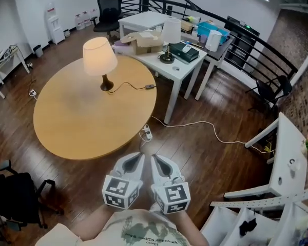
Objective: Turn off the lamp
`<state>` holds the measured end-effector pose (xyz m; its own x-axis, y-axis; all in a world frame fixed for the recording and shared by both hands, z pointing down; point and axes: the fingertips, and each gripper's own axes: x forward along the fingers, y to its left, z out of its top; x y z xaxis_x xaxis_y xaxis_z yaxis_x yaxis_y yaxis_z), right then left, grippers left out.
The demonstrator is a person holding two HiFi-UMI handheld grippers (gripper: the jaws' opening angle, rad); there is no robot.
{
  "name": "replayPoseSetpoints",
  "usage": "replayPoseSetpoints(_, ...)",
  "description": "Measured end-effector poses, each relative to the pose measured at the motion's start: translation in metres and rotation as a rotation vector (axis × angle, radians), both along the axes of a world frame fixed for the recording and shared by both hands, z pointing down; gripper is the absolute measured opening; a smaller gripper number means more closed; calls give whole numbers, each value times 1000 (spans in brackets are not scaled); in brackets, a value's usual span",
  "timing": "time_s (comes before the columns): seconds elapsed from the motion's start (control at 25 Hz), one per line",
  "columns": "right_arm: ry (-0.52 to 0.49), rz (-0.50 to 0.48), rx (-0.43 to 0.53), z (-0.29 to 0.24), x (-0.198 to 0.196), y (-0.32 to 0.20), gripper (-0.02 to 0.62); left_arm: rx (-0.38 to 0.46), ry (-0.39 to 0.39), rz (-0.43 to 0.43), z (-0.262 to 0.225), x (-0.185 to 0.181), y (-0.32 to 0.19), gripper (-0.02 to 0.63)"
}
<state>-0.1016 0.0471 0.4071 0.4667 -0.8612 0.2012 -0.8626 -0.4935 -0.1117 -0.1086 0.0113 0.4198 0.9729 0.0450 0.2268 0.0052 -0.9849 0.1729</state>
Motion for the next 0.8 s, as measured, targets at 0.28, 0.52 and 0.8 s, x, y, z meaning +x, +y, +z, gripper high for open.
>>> replayPoseSetpoints(0.28,-6,-6,36,1,44,47,0,44,-2,-28,-6,50,40,0)
replayPoseSetpoints(0.52,-16,-20,44,3,74,63,0,61,0,-41,-7,72,59,0)
replayPoseSetpoints(0.8,-23,-64,28,12,105,50,0,34,-5,-94,2,102,43,0)
